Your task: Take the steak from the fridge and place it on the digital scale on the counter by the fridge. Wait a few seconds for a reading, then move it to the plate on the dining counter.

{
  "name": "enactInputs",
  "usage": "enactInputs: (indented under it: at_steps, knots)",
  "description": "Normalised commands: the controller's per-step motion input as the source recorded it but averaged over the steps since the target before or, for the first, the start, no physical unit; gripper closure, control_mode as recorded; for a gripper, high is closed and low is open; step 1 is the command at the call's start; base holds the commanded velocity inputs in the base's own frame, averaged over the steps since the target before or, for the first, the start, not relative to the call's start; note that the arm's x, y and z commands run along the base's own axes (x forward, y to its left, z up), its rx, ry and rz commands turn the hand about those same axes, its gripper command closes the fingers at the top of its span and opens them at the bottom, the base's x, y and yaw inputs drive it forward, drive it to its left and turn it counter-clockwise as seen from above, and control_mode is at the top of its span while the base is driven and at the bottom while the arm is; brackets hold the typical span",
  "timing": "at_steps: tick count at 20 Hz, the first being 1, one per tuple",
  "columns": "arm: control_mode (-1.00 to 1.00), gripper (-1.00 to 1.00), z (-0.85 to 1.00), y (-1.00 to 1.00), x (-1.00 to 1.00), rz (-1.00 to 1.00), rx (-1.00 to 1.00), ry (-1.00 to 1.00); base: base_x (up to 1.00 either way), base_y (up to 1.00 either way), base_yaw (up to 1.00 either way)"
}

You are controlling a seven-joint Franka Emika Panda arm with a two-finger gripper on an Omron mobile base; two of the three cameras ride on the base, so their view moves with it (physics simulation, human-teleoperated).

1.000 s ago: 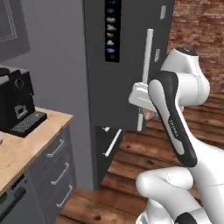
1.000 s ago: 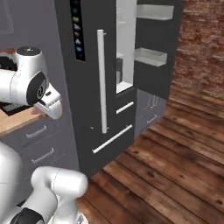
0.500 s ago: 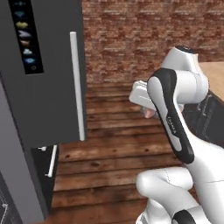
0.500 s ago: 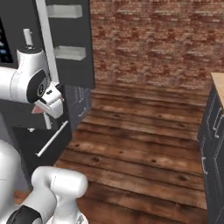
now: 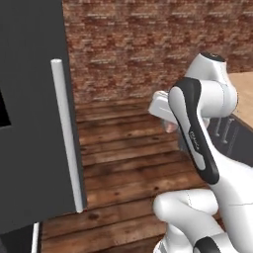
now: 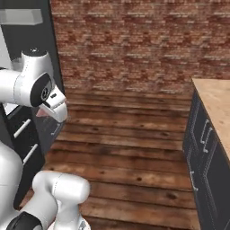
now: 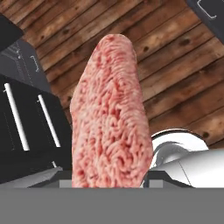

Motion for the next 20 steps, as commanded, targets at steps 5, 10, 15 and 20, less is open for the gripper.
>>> enactInputs:
  at_steps: [5,10,15,20]
  knots:
    - [1.0,1.0,0.0,0.0,0.0,0.0,0.0,0.0,1.0,-0.33,-0.02]
    - [1.0,1.0,0.0,0.0,0.0,0.0,0.0,0.0,1.0,-0.6,0.04]
    - [1.0,1.0,0.0,0.0,0.0,0.0,0.0,0.0,1.0,-0.68,0.18]
    - [1.0,1.0,0.0,0.0,0.0,0.0,0.0,0.0,1.0,-0.44,0.21]
